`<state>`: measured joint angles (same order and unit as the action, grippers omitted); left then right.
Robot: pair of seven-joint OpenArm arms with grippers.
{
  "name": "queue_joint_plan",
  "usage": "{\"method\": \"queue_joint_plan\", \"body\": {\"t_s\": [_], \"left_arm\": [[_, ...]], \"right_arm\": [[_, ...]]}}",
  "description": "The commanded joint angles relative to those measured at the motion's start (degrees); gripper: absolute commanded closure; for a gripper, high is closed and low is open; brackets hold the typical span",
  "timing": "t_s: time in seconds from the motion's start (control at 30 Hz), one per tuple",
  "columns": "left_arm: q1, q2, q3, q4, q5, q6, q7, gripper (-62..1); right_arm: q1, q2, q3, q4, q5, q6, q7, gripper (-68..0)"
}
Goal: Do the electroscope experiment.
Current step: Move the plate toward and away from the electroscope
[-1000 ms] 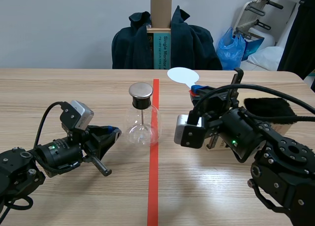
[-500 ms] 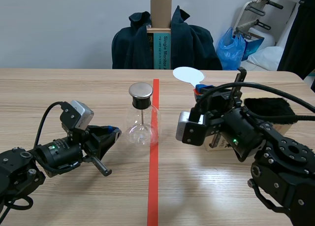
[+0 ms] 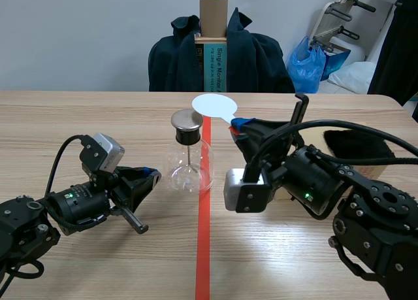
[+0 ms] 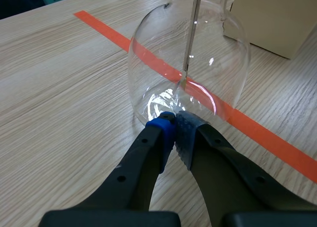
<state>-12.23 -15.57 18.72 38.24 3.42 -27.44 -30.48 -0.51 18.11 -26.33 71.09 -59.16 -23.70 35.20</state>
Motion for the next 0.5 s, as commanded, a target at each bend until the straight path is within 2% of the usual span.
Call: {"method": "queue_joint_plan", "body": {"t_s": [0.0,0.2,0.47], "left_arm": [[-0.6,-0.3,-0.6,1.0,-0.6,-0.1,-1.0,-3.2],[-0.6,-0.3,-0.6,1.0,-0.6,-0.1,-1.0,-3.2],[-0.6,-0.3,-0.6,1.0,-0.6,-0.1,-1.0,-3.2]], "right_arm": [[1.5,0.3,0.8,0.5,0.4,-0.9,1.4,-0.8],[1.5,0.3,0.8,0.5,0.4,-0.9,5.9,-0.8],[1.5,0.3,0.7,0.5,0.4,-0.9,8.1,-0.8]]}}
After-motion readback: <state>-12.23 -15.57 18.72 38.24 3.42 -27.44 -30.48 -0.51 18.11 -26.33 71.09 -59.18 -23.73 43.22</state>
